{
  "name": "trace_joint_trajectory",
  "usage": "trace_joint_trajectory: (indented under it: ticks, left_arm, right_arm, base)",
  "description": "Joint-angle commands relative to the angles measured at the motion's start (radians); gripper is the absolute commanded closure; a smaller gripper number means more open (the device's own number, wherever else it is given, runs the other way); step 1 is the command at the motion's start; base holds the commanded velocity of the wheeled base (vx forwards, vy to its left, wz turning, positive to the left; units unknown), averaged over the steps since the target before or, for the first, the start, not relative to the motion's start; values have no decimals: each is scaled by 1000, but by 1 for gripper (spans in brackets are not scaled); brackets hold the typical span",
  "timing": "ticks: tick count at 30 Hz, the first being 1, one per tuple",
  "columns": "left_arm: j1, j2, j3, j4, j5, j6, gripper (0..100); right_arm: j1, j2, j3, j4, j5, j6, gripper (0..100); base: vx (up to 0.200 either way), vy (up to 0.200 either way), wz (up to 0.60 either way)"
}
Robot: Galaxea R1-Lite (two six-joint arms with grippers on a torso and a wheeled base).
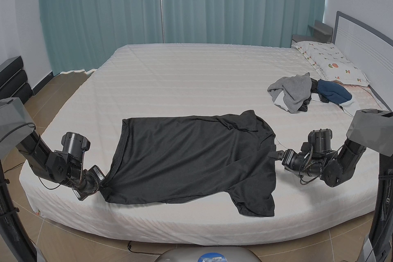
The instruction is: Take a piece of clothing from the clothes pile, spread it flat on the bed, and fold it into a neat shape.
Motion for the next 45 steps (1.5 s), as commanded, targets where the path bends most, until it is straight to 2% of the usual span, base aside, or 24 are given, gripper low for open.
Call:
trace_joint_trajectory:
  ticks: [1,5,7,13,23,24,31,43,45]
  left_arm:
    - [0,-2,3,-1,-3,0,100]
    - [0,-4,3,-1,-3,0,100]
    - [0,-4,5,-1,-3,0,100]
    - [0,-5,8,-1,-3,1,100]
    - [0,-5,5,-1,-3,1,100]
    - [0,-5,5,-1,-3,1,100]
    - [0,-5,9,1,-3,3,100]
    - [-3,-11,17,12,-3,12,100]
    - [-4,-14,36,12,-2,41,100]
  right_arm:
    - [24,-87,216,-68,67,-54,0]
    - [47,-81,296,-109,83,-82,0]
    - [84,-67,348,-180,91,-82,0]
    - [151,-9,373,-241,77,-78,0]
    - [154,25,359,-242,63,-88,0]
    - [154,26,359,-242,57,-88,100]
    - [147,2,373,-232,2,-94,100]
    - [65,-113,563,-224,2,-158,100]
    - [62,-144,621,-230,2,-177,100]
  base:
    - [0,0,0]
    - [0,0,0]
    - [0,0,0]
    - [0,0,0]
    - [0,0,0]
    - [0,0,0]
    - [0,0,0]
    - [0,0,0]
    - [0,0,0]
